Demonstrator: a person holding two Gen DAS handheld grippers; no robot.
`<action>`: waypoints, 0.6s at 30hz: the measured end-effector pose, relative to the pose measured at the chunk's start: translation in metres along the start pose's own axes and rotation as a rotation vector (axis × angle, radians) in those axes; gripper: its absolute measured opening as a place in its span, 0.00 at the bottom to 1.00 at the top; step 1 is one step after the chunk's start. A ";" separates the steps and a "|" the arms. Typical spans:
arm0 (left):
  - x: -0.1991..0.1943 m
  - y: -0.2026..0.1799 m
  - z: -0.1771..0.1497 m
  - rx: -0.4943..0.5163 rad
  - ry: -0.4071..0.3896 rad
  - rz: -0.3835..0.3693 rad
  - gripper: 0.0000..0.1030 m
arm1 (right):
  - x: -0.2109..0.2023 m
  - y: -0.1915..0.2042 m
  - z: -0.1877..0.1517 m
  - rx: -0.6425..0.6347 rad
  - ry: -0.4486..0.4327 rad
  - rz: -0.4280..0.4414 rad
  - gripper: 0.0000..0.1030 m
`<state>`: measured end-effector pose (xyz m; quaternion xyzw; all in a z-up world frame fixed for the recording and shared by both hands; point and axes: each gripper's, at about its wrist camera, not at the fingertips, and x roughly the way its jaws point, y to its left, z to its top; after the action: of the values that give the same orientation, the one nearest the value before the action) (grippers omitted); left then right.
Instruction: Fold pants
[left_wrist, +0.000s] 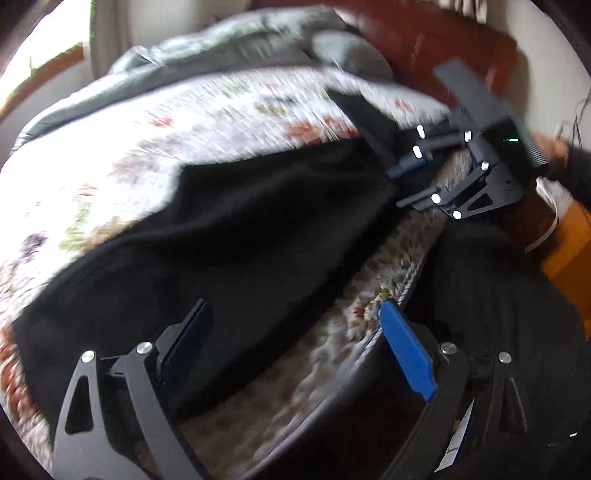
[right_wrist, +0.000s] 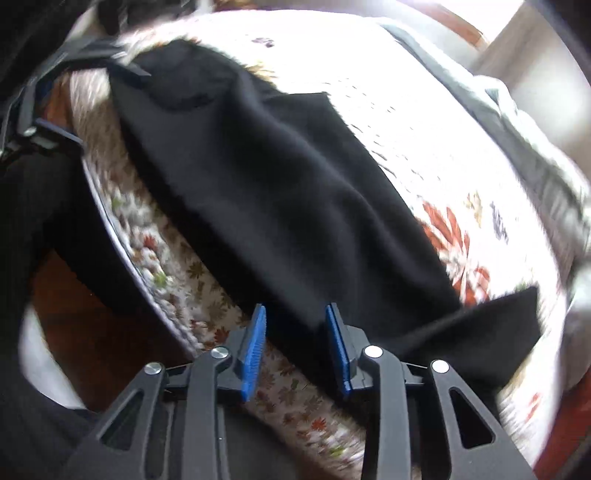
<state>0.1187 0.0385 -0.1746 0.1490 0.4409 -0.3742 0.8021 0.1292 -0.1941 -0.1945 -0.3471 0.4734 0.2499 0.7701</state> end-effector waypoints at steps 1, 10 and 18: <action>0.009 -0.004 0.004 0.012 0.011 0.004 0.89 | 0.003 0.001 0.001 -0.010 -0.004 -0.004 0.33; 0.051 0.003 0.031 -0.112 -0.027 -0.128 0.88 | 0.018 -0.006 -0.009 0.025 0.038 0.109 0.15; 0.073 -0.009 0.055 -0.138 -0.073 -0.071 0.88 | -0.019 -0.209 -0.022 0.578 0.001 0.090 0.39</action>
<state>0.1685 -0.0332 -0.2026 0.0639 0.4410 -0.3765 0.8122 0.2579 -0.3449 -0.1225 -0.0921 0.5404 0.1386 0.8248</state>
